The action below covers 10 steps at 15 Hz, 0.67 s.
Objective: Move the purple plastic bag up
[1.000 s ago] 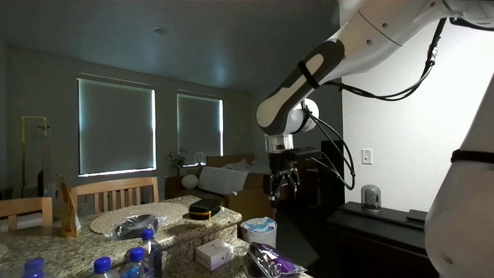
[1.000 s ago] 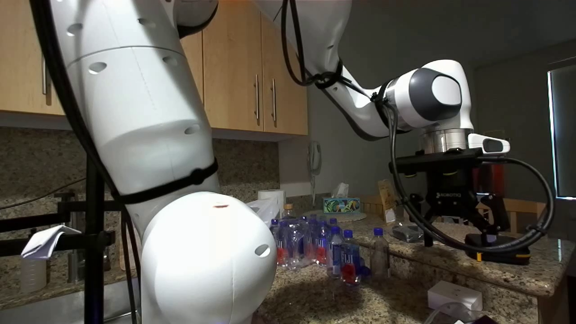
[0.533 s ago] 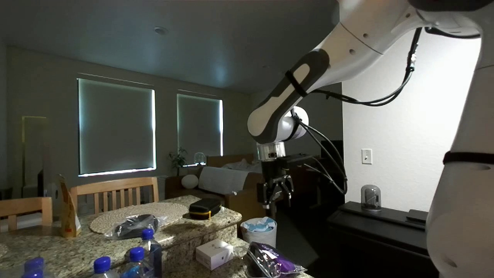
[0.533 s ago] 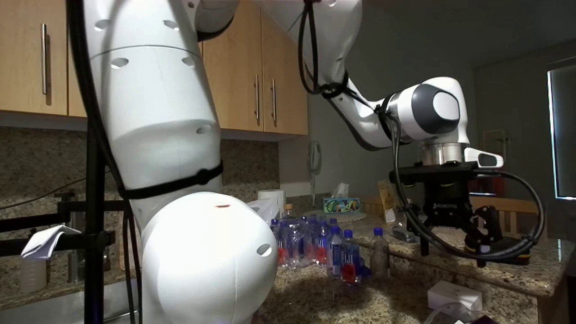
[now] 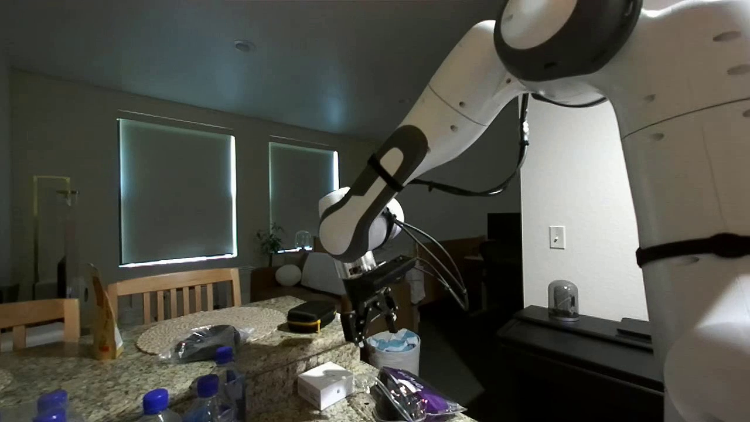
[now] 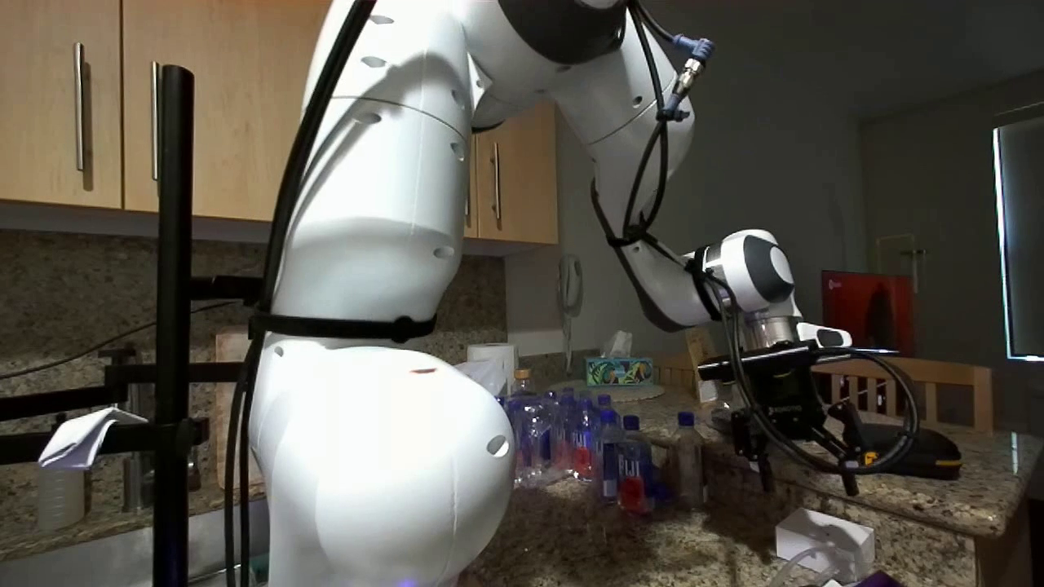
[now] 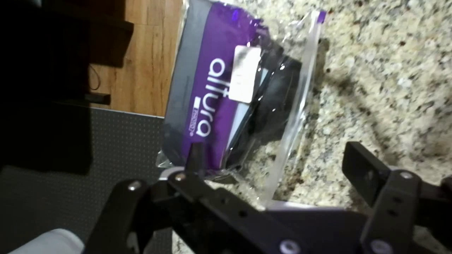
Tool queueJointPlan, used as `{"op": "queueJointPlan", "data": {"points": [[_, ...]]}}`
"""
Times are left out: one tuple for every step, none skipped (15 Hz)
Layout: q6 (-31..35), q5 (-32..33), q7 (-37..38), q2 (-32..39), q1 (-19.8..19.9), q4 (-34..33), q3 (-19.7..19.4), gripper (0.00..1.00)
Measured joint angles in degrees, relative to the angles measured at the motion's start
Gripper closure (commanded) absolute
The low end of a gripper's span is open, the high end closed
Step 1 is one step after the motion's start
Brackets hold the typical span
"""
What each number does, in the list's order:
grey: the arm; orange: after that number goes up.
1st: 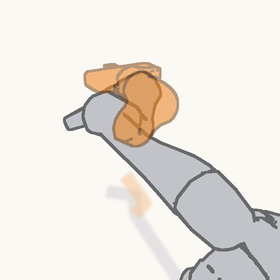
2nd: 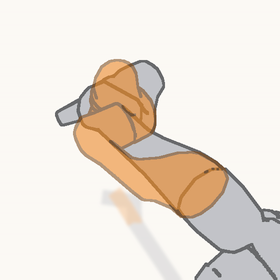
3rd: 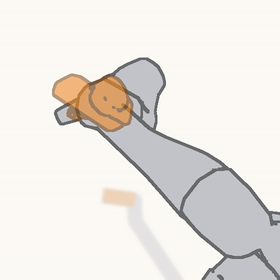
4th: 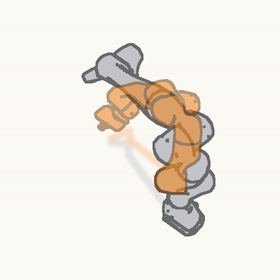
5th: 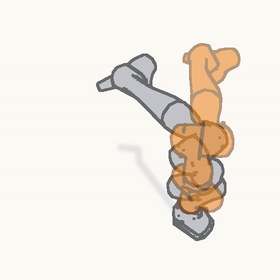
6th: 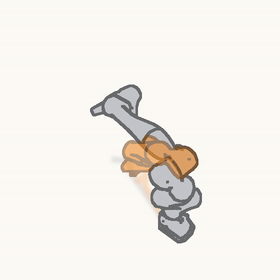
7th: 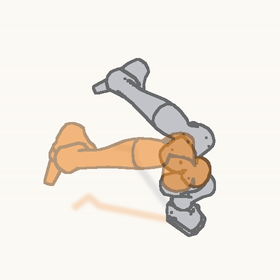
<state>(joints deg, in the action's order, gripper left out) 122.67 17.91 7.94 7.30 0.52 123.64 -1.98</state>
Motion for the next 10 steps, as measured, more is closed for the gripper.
{"op": "queueJointPlan", "data": {"points": [[-0.3, 2.9, 3.3, 1.4, -0.2, -1.7, -0.2, 0.00], [-1.3, 5.6, 6.2, 2.6, -0.3, -3.3, -0.5, 0.00], [-2.8, 7.8, 8.5, 3.6, -0.5, -4.7, -0.9, 0.00], [-4.5, 9.3, 10.0, 4.6, -0.7, -5.8, -1.3, 0.00], [-5.9, 10.0, 10.8, 5.6, -0.8, -6.4, -1.4, 0.00], [-6.8, 10.0, 11.3, 6.6, -1.1, -6.6, -1.4, 0.00], [-7.6, 9.9, 11.5, 7.6, -1.5, -6.5, -1.4, 0.00], [-8.3, 9.7, 11.7, 8.8, -2.0, -6.5, -1.3, 0.00], [-8.8, 9.4, 11.8, 9.9, -2.5, -6.4, -1.2, 0.00], [-9.4, 9.1, 11.9, 11.0, -3.1, -6.4, -1.0, 0.00]]}}
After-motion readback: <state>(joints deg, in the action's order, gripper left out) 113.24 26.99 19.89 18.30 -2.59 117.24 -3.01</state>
